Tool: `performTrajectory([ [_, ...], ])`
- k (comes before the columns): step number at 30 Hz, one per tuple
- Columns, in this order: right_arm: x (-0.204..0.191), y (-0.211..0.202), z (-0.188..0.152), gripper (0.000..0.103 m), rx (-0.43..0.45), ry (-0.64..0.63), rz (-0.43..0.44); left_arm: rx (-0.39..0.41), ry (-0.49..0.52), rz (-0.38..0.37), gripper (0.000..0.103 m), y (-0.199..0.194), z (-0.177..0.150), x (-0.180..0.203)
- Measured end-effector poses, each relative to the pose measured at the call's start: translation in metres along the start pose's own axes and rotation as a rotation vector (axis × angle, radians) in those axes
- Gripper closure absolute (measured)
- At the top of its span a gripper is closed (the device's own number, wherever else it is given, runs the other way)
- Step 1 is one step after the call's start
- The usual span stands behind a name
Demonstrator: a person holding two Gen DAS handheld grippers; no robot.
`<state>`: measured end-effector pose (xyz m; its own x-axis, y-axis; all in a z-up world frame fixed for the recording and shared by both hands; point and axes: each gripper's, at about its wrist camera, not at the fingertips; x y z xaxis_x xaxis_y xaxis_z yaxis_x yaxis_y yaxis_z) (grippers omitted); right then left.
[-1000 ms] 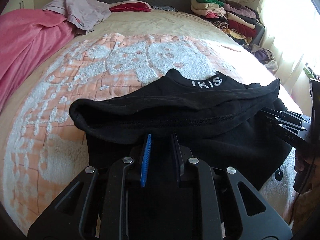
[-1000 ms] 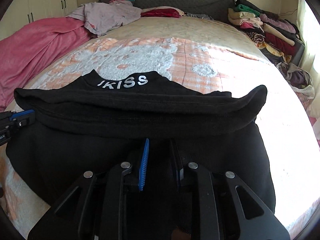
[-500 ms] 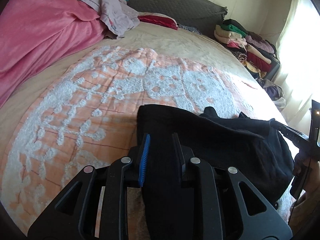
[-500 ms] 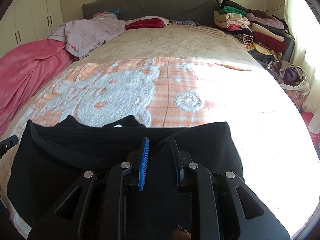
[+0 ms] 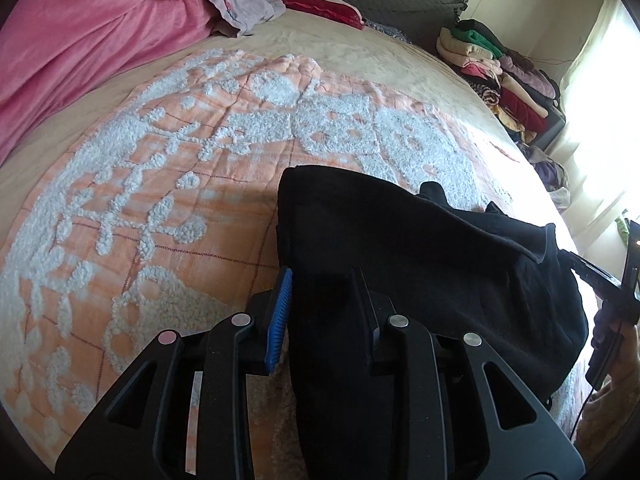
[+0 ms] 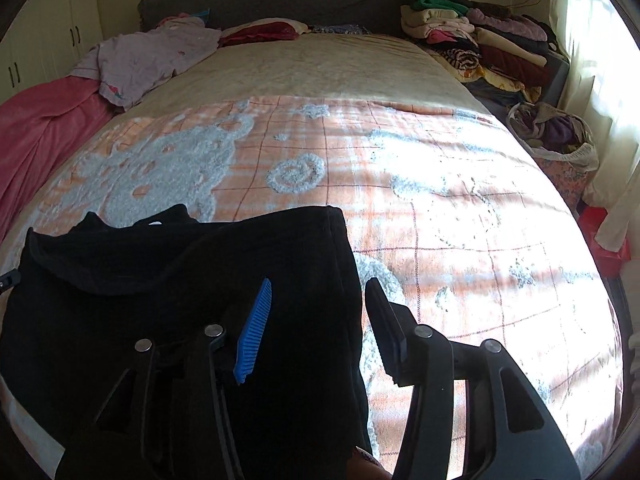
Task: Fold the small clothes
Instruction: 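Lower the hem onto the collar and open both tools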
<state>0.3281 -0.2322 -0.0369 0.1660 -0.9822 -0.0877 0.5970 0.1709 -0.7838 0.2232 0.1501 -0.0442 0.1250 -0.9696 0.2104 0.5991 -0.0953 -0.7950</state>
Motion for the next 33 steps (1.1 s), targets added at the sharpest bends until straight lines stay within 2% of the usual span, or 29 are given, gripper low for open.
performTrajectory([
  [3, 0.005, 0.011, 0.004, 0.052, -0.006, 0.037, -0.005, 0.003, 0.008, 0.007, 0.083, -0.001, -0.001, 0.001],
  [5, 0.008, 0.018, 0.004, 0.053, -0.014, 0.061, 0.011, 0.001, 0.018, 0.015, 0.089, -0.001, -0.001, 0.002],
  [7, 0.007, 0.022, 0.003, 0.071, -0.020, 0.060, 0.040, 0.000, 0.023, 0.022, 0.101, -0.002, 0.000, 0.003],
  [9, 0.006, 0.017, 0.002, 0.087, 0.002, 0.066, 0.052, 0.005, 0.013, 0.015, 0.102, -0.007, 0.001, 0.001],
  [12, 0.010, 0.000, 0.005, 0.092, 0.052, 0.095, 0.088, 0.036, -0.005, -0.009, 0.102, -0.022, 0.007, -0.004],
  [17, 0.014, -0.029, 0.016, 0.092, 0.150, 0.094, 0.114, 0.103, -0.031, -0.062, 0.103, -0.051, 0.017, -0.013],
  [20, 0.021, -0.033, 0.023, 0.092, 0.185, 0.117, 0.116, 0.127, -0.023, -0.042, 0.103, -0.053, 0.019, -0.012],
  [23, 0.025, -0.016, 0.023, 0.092, 0.148, 0.143, 0.093, 0.113, -0.017, 0.015, 0.103, -0.039, 0.016, -0.014],
  [28, 0.024, 0.019, 0.008, 0.091, 0.054, 0.158, 0.022, 0.035, -0.023, 0.067, 0.103, -0.016, 0.011, -0.023],
  [30, 0.023, 0.022, 0.005, 0.088, 0.050, 0.161, 0.002, 0.031, -0.018, 0.073, 0.103, -0.017, 0.010, -0.023],
  [33, 0.022, 0.016, 0.002, 0.077, 0.054, 0.164, -0.016, 0.036, -0.006, 0.078, 0.103, -0.022, 0.010, -0.021],
])
Point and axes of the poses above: each gripper's, at about its wrist camera, not at the fingertips, and y roughly the way its jaws point, x to its right, z to its top, and after that the axes turned 6 degrees about z, right-handed
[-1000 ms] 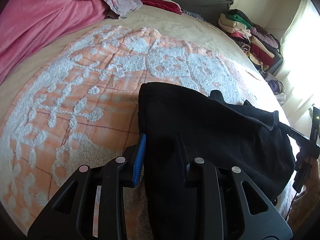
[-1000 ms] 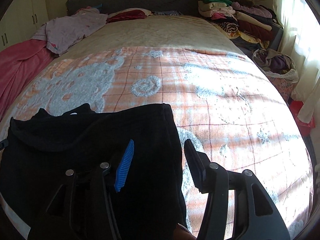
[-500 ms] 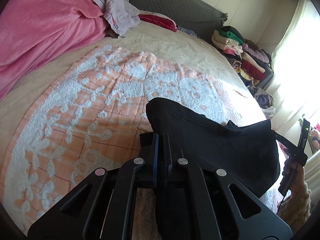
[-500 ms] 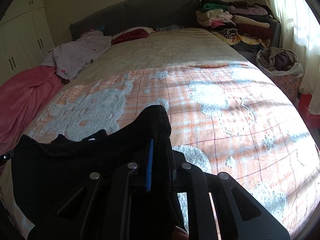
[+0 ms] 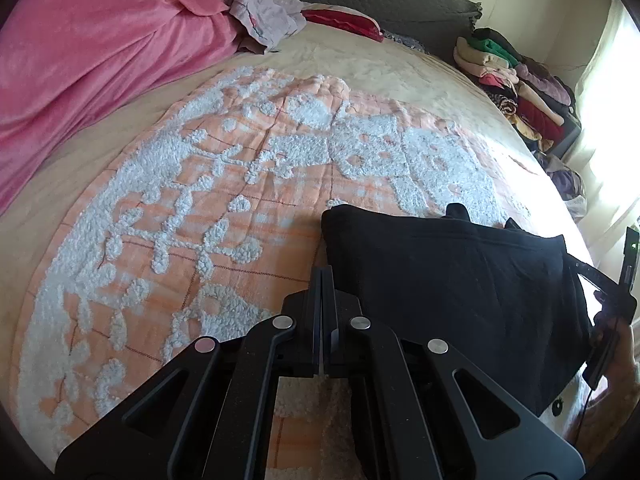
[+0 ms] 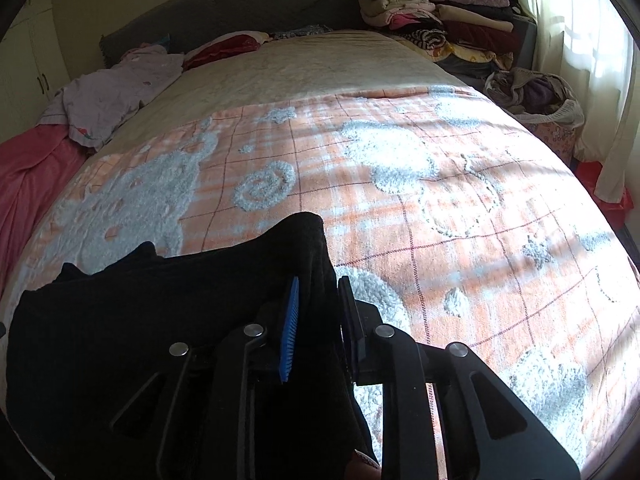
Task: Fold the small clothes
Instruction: 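Lower the hem onto the collar and open both tools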
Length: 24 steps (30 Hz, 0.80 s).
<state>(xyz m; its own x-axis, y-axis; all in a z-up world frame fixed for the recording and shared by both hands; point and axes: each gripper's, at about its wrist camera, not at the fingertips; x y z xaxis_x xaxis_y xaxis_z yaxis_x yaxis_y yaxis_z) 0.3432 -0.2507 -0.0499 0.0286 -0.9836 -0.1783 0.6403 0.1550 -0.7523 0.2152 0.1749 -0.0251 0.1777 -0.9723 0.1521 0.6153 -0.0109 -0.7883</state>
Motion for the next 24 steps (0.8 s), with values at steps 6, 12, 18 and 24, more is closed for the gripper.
performTrajectory([
  [6, 0.004, -0.028, -0.005, 0.060, 0.032, 0.001, 0.019, -0.006, 0.010, 0.003, 0.095, -0.009, 0.000, 0.005],
  [12, 0.008, -0.058, -0.018, 0.048, 0.052, -0.012, 0.049, -0.008, 0.024, -0.011, 0.081, -0.020, -0.003, 0.011],
  [18, 0.013, -0.076, -0.034, 0.037, 0.043, -0.026, 0.061, -0.018, 0.035, -0.031, 0.072, -0.028, -0.009, 0.017],
  [24, 0.015, -0.080, -0.051, 0.037, 0.016, -0.013, 0.080, -0.044, 0.040, -0.057, 0.062, -0.030, -0.023, 0.020],
])
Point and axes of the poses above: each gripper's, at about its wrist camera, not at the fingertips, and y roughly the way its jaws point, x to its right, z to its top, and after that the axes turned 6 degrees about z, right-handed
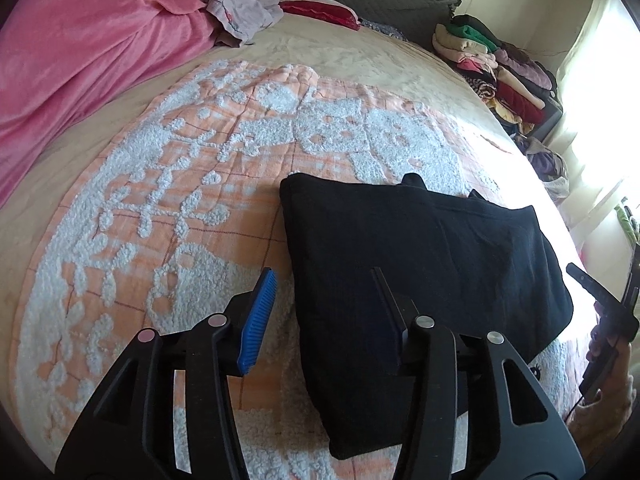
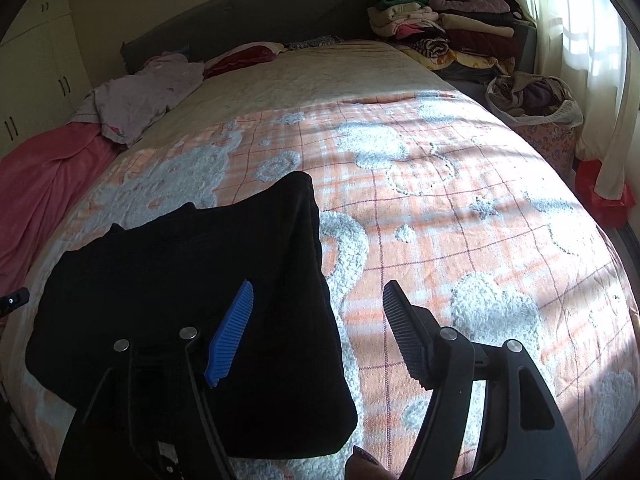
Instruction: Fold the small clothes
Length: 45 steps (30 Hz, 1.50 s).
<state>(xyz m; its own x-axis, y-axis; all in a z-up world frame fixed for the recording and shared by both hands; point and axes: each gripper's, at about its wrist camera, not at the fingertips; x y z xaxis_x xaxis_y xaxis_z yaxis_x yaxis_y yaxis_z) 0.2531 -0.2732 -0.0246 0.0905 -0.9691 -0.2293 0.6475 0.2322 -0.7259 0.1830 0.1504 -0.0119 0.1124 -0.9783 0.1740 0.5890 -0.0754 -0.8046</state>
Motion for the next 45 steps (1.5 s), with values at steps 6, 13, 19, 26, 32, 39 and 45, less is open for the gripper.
performTrajectory([
  [6, -0.002, -0.008, -0.010, 0.036, -0.002, 0.010, 0.028, -0.015, 0.004, -0.005, 0.052, -0.004, -0.015, -0.002],
  [13, -0.004, -0.020, -0.016, 0.015, -0.007, 0.012, 0.062, -0.029, -0.060, -0.051, 0.040, -0.009, -0.018, -0.013],
  [19, 0.001, -0.020, -0.022, 0.015, -0.015, 0.021, 0.035, -0.124, -0.093, -0.127, 0.040, 0.010, -0.030, -0.008],
  [26, 0.012, -0.013, -0.029, 0.016, -0.042, 0.067, 0.048, -0.181, -0.122, -0.178, 0.046, 0.023, -0.045, 0.006],
  [32, 0.014, -0.004, -0.032, 0.034, -0.066, 0.067, 0.074, -0.161, -0.117, -0.169, 0.064, 0.018, -0.050, 0.009],
  [39, 0.016, -0.007, -0.030, 0.094, -0.050, 0.069, 0.120, -0.117, -0.107, -0.178, 0.086, 0.003, -0.047, 0.007],
  [45, 0.025, -0.029, -0.030, 0.094, -0.009, 0.105, 0.142, -0.124, -0.082, -0.158, 0.091, -0.005, -0.050, 0.006],
])
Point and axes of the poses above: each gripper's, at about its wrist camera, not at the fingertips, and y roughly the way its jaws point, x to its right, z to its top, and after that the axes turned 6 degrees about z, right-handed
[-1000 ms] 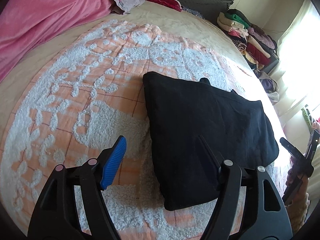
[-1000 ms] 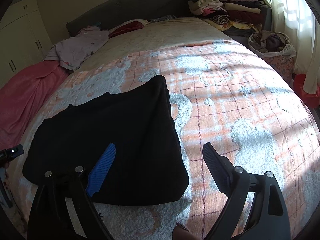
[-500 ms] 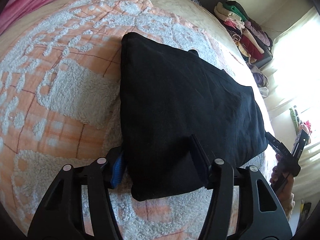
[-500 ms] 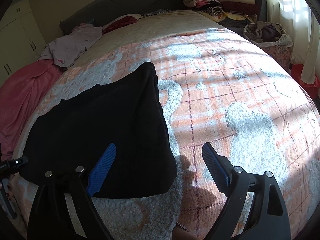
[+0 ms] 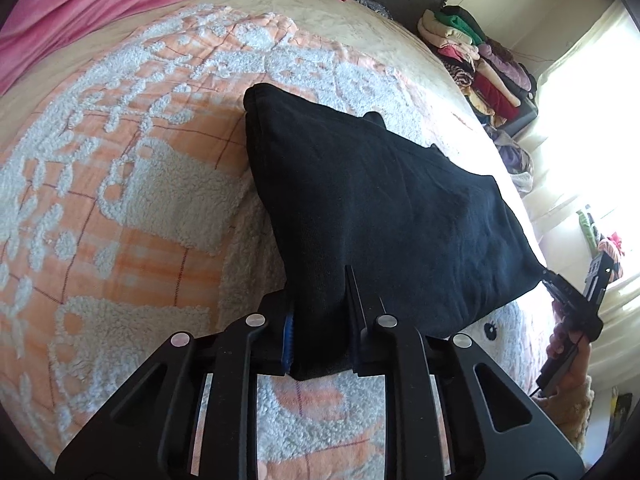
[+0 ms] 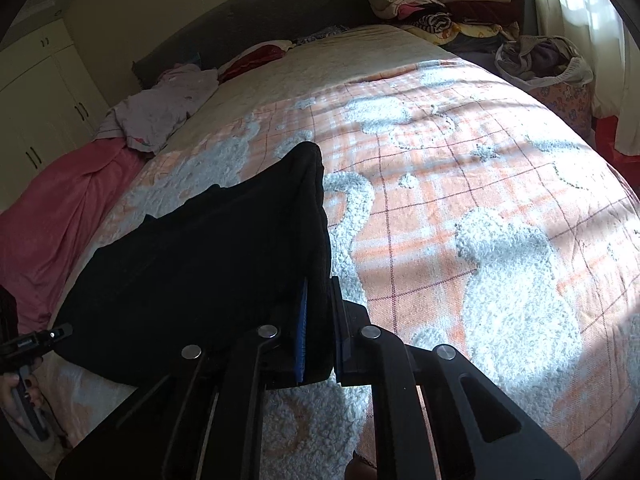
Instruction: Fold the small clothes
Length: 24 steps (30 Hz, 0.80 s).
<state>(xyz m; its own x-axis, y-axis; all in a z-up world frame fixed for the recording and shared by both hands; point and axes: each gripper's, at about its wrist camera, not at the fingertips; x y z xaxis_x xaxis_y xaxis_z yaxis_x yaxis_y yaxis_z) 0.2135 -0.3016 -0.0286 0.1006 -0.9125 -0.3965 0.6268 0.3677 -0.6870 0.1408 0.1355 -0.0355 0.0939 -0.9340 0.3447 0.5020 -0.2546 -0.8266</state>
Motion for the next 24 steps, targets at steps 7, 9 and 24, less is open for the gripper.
performTrajectory([
  [7, 0.011, 0.026, -0.017, 0.090, -0.062, 0.014, -0.097, -0.048, 0.036, 0.054, 0.090, 0.012, -0.006, -0.001],
  [9, 0.011, 0.029, -0.021, 0.089, -0.056, 0.017, -0.109, -0.055, 0.032, 0.055, 0.088, 0.014, -0.006, -0.003],
  [24, -0.003, 0.021, -0.030, 0.067, -0.029, -0.044, -0.246, -0.045, 0.085, 0.128, 0.075, 0.017, -0.006, 0.005],
])
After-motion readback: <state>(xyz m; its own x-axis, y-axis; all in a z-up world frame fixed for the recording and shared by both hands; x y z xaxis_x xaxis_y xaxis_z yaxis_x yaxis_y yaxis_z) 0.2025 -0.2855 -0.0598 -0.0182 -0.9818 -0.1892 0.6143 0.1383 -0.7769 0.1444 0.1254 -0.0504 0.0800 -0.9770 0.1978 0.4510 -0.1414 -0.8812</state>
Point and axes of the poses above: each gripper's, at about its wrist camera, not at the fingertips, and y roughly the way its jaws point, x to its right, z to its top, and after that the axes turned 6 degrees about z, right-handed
